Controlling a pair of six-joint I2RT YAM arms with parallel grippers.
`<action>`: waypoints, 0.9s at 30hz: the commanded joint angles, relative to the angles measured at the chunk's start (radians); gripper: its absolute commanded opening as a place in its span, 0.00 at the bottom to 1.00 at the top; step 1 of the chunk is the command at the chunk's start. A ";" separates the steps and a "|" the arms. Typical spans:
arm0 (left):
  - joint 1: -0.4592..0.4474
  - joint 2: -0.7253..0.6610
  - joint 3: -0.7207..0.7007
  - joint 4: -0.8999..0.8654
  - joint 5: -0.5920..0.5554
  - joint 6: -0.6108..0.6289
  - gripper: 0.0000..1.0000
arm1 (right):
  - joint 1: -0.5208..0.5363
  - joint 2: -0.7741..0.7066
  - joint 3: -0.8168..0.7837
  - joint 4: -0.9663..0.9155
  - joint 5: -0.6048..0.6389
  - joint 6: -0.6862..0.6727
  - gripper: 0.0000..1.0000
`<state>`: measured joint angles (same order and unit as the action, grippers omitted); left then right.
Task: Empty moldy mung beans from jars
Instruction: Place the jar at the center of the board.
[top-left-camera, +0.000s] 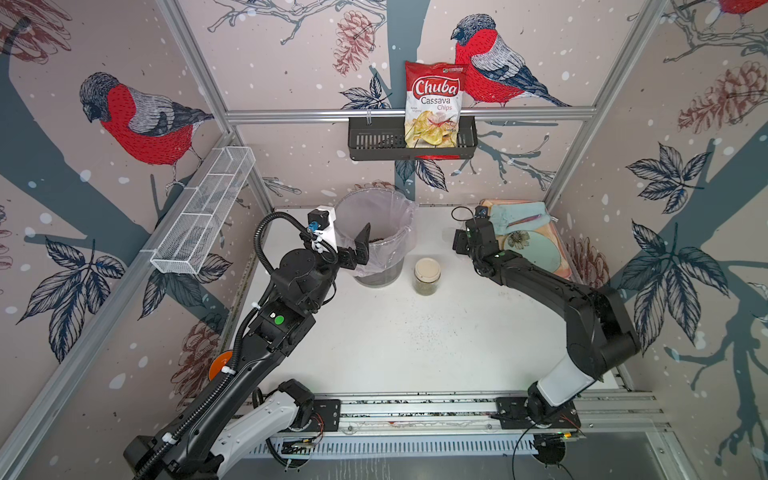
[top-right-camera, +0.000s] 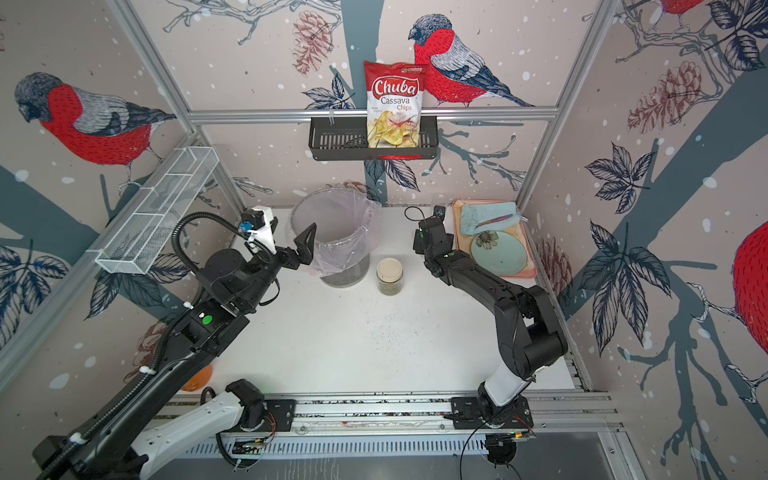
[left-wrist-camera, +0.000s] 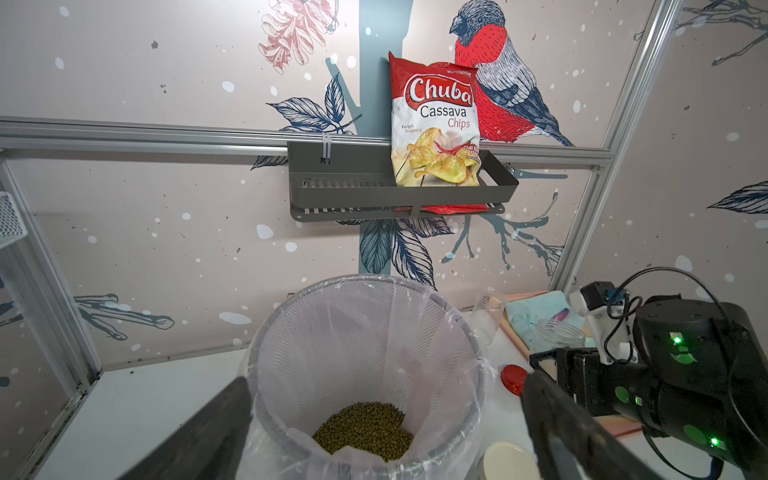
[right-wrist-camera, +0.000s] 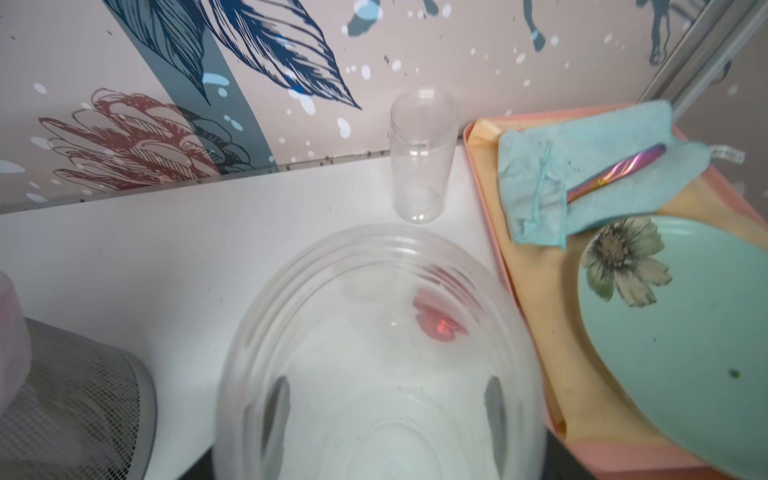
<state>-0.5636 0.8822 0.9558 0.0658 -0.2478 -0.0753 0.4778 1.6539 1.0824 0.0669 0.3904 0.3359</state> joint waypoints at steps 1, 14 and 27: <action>0.001 0.001 0.006 0.029 -0.026 0.012 0.99 | 0.000 0.026 -0.028 0.155 -0.013 0.066 0.54; 0.001 -0.006 -0.015 0.050 -0.051 0.053 0.99 | -0.001 0.212 0.062 0.176 -0.038 0.060 0.54; 0.001 0.007 -0.012 0.065 -0.076 0.094 0.99 | 0.007 0.351 0.154 0.205 0.039 0.004 0.54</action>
<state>-0.5636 0.8886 0.9413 0.0719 -0.2993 0.0055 0.4820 1.9854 1.2194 0.2379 0.3897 0.3660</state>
